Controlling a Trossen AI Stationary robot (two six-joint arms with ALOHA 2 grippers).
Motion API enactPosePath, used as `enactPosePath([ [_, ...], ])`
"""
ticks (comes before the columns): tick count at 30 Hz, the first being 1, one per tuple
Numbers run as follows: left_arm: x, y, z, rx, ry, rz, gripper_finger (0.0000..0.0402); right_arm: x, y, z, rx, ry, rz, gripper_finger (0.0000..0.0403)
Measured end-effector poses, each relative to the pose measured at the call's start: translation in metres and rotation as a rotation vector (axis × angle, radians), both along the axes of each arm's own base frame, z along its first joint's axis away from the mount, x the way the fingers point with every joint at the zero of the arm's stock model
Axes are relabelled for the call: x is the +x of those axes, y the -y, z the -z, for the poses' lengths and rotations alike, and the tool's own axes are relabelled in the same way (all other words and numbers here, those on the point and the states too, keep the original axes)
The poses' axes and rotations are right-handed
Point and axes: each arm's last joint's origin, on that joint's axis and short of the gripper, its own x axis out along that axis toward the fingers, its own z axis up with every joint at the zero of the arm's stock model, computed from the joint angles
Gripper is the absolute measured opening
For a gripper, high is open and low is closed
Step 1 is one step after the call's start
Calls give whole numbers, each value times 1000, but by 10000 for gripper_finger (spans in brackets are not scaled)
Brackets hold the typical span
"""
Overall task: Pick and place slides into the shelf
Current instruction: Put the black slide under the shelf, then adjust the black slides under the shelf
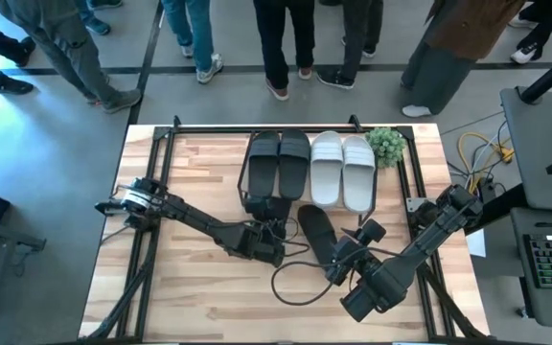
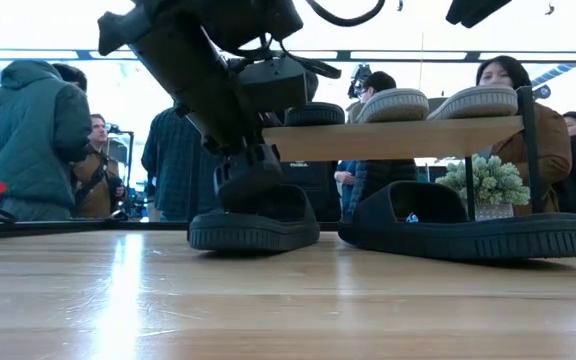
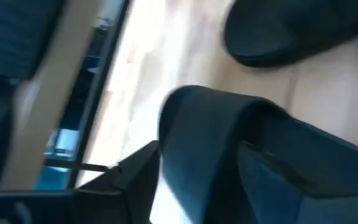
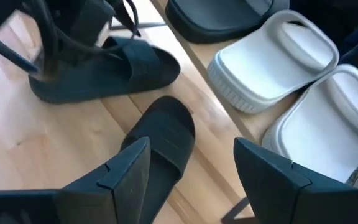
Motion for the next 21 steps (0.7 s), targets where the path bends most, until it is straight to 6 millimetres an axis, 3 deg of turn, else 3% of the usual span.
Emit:
enactPosePath([
  [6, -7, 14, -7, -45, -56, 64, 240, -2, -2, 2, 30, -55, -8, 224],
  [11, -30, 39, -29, -213, -34, 85, 244, -7, -10, 18, 155, -167, -13, 223],
  [17, -74, 81, -48, -468, 66, 83, 213, -14, -33, 56, 476, -216, 2, 220],
  [21, -89, 98, -48, -518, 84, 103, 177, -17, -35, 83, 594, -185, 82, 205],
])
